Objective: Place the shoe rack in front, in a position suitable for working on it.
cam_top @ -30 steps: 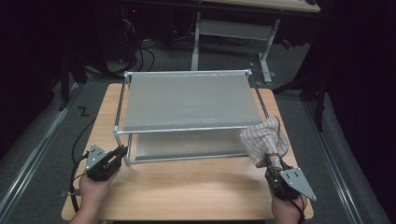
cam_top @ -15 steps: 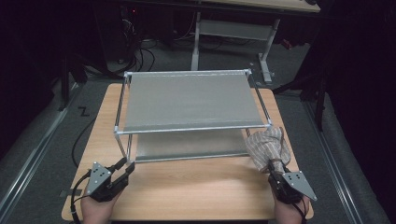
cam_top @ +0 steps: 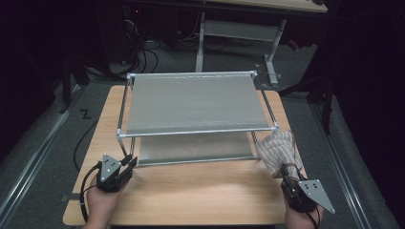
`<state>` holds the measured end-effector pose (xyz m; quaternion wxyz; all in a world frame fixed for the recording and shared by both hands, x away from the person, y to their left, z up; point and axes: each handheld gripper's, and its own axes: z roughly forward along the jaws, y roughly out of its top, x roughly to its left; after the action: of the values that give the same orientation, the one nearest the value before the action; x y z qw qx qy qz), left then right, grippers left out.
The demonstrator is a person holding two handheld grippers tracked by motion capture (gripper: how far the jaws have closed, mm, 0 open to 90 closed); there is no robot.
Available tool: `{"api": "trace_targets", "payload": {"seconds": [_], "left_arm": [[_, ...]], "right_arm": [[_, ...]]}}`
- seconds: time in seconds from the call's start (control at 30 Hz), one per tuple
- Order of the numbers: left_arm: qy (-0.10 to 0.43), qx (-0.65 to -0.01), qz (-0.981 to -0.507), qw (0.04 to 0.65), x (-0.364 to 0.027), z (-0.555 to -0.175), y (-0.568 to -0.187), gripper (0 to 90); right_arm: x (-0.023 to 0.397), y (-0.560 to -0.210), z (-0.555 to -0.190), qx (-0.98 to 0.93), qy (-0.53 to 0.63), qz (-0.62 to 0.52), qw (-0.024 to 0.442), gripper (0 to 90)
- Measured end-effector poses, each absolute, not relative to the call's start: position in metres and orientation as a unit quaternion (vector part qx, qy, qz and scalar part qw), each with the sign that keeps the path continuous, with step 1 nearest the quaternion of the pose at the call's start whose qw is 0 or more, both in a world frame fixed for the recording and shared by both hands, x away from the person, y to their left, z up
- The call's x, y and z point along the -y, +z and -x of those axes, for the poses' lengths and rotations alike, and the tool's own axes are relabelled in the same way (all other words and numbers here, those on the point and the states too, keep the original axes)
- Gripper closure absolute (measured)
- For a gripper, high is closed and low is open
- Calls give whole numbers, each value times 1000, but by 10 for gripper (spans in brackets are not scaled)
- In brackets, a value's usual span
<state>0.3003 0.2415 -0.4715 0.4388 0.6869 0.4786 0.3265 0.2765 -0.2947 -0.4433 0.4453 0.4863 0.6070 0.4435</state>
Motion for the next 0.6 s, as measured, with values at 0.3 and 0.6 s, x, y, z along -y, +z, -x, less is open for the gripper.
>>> {"api": "trace_targets", "payload": {"seconds": [0.3,0.6], "left_arm": [[334,-499,-682,419,-259,-310,-471,770],[322,-498,-679,432,-262,-310,-470,733]], "right_arm": [[291,-448,-278,-618,446,-484,430,663],[280,-451,-281,-634,447,-475,415,662]]}}
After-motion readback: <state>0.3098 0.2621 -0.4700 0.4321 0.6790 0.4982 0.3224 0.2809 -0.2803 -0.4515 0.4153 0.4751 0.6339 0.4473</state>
